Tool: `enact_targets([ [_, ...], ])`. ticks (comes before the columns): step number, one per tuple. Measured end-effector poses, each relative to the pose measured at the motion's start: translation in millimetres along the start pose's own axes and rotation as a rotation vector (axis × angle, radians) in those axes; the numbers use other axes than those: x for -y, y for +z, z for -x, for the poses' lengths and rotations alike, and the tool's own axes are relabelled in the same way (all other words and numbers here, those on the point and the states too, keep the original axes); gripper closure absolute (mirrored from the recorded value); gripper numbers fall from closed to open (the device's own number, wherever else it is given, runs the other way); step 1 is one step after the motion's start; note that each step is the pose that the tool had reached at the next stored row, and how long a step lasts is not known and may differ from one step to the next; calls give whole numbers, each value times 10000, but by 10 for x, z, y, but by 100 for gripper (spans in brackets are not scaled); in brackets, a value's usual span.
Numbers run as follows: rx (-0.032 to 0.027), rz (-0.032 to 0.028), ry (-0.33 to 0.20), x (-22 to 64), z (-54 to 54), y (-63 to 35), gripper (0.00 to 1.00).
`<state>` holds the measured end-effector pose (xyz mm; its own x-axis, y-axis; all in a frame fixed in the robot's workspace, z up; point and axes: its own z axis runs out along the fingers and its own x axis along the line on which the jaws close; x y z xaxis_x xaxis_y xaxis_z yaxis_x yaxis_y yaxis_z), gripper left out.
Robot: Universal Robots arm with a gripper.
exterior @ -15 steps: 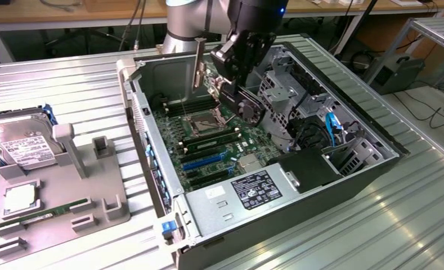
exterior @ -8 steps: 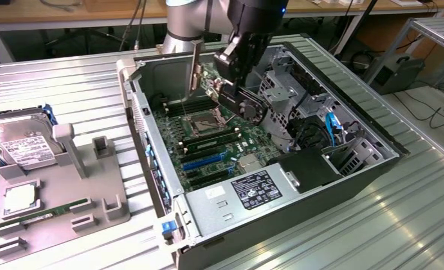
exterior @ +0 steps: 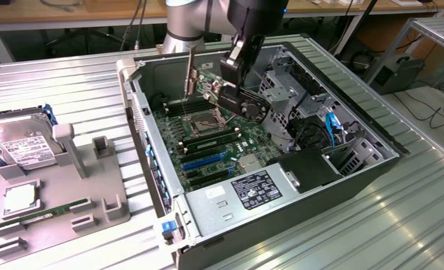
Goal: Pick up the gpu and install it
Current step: 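Insert the gpu into the slot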
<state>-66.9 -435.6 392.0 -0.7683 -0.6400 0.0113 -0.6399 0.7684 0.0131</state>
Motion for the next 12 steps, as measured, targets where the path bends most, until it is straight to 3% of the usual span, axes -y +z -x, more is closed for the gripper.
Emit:
enact_targets([
  [12,-44,-39,-3281,1,1,110,74],
])
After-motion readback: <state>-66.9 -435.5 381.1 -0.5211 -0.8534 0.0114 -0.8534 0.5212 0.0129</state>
